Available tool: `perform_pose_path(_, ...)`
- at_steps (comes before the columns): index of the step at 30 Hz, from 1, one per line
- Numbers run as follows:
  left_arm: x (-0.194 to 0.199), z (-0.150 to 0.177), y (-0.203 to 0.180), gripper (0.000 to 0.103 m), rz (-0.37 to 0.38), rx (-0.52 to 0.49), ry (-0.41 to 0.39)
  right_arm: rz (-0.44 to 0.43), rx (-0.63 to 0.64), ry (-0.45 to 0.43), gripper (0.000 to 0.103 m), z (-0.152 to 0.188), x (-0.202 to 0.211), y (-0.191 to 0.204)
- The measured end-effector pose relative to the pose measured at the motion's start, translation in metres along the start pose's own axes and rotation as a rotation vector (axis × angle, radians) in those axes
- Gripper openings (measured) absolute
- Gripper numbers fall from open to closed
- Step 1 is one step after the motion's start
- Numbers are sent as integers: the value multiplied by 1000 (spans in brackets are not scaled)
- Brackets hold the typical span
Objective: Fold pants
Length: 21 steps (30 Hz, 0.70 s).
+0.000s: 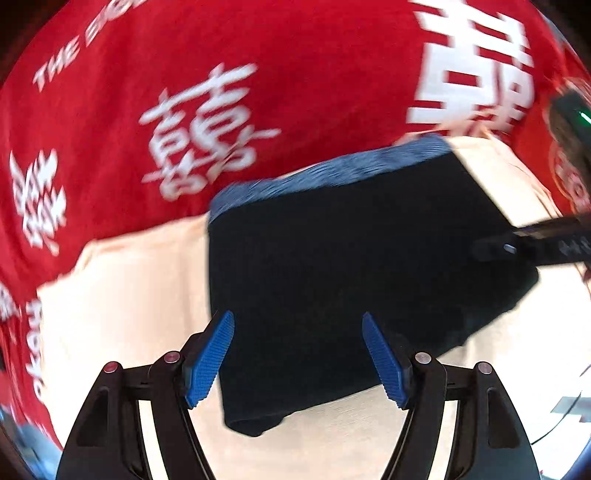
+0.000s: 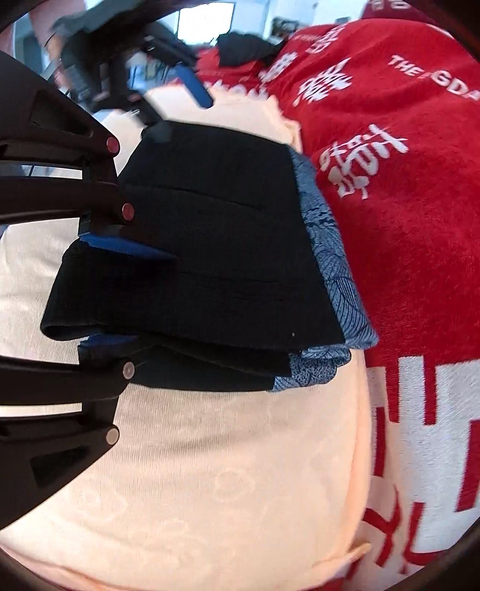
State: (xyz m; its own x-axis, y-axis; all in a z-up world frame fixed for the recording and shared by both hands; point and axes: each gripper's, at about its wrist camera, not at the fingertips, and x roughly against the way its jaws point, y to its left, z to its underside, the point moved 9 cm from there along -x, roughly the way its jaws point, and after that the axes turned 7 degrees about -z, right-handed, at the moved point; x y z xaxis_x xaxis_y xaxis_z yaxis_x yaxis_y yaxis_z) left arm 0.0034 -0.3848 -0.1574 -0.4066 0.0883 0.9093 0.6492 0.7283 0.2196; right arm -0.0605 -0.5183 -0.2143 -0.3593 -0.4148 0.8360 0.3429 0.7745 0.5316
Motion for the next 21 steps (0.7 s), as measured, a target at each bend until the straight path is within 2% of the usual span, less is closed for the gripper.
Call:
perform_pose_path(3,-9,0,17,73,2,46,27,83,11,-1,51,2,3,-2)
perform_pose_path(4,-20,-4,29,73,-1,61,34,129,12,0,60,3,6,-5)
perform_pose_path(6,-24,-5,40,73,5,103,49,180,14,4,61,7,9,-10)
perform_pose_path(8,-29,-10,53,73,20,152,57,167,-5,11,61,14,15,-15)
perform_pose_path(11,-35,-19,68,73,24,195,57,227,-23,16,61,20,24,-25)
perform_pose_path(13,-41,-24,74,73,20,205,63,247,-61,-12,61,19,33,-30)
perform_pose_path(15,-48,-25,80,73,16,217,82,249,-104,-56,58,15,44,-32)
perform_pose_path(16,-51,-23,82,73,14,224,95,228,-114,-81,46,12,48,-29)
perform_pose_path(17,-54,-20,84,73,12,231,110,203,-120,-101,38,10,52,-26)
perform_pose_path(21,-65,-4,84,74,13,236,152,125,-96,-116,37,5,50,-5)
